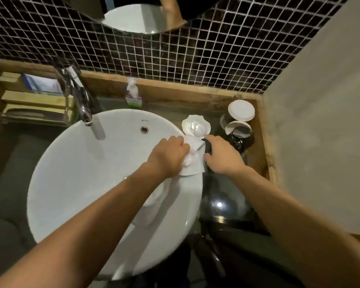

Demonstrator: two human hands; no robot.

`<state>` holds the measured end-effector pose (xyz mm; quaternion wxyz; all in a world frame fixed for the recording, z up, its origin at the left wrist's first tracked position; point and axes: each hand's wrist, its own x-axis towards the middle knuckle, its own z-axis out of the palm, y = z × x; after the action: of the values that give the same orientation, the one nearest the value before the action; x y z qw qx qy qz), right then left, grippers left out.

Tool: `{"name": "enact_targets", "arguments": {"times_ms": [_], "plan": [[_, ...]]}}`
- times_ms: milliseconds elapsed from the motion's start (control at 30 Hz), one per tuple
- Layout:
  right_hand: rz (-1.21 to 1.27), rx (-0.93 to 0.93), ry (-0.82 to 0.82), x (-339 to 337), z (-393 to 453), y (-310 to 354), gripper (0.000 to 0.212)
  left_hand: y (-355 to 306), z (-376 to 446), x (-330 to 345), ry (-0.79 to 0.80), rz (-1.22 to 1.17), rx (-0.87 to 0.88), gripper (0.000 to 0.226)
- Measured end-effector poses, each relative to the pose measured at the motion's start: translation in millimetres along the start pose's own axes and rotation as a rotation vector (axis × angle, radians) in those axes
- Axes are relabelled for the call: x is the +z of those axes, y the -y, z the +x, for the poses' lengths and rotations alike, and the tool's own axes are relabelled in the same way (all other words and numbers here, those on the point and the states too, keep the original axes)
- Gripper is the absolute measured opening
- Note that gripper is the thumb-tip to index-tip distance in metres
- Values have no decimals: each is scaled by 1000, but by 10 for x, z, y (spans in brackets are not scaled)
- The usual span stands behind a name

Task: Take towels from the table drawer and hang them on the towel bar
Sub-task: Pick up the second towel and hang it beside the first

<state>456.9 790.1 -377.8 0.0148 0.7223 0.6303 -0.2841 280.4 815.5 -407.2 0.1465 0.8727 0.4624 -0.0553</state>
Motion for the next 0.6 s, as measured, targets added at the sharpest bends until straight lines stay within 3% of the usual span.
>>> {"name": "enact_targets", "arguments": {"times_ms": [67,167,367,467,500,533,600], "plan": [[30,27,26,135,87,-5,58,16,10,144,-50,84,11,39],[33,28,-34,260,179,-1,24,126,-40,213,-78,67,0,30],[196,33,-149,64,69,118,9,278,-194,-299,-176,-350,-181,9],[286,-40,-118,-131,-26,309,62,327,-399,-697,-296,-497,-118,3],[302,-86,-126,-184,-49,398,68,334,-487,-833,-335,-540,-95,2],[303,-143,-136,-232,-60,503,61,339,-579,-977,-371,-577,-72,8],[259,-232,-157,-338,-88,730,27,365,-775,-1264,-426,-609,-56,24]]}}
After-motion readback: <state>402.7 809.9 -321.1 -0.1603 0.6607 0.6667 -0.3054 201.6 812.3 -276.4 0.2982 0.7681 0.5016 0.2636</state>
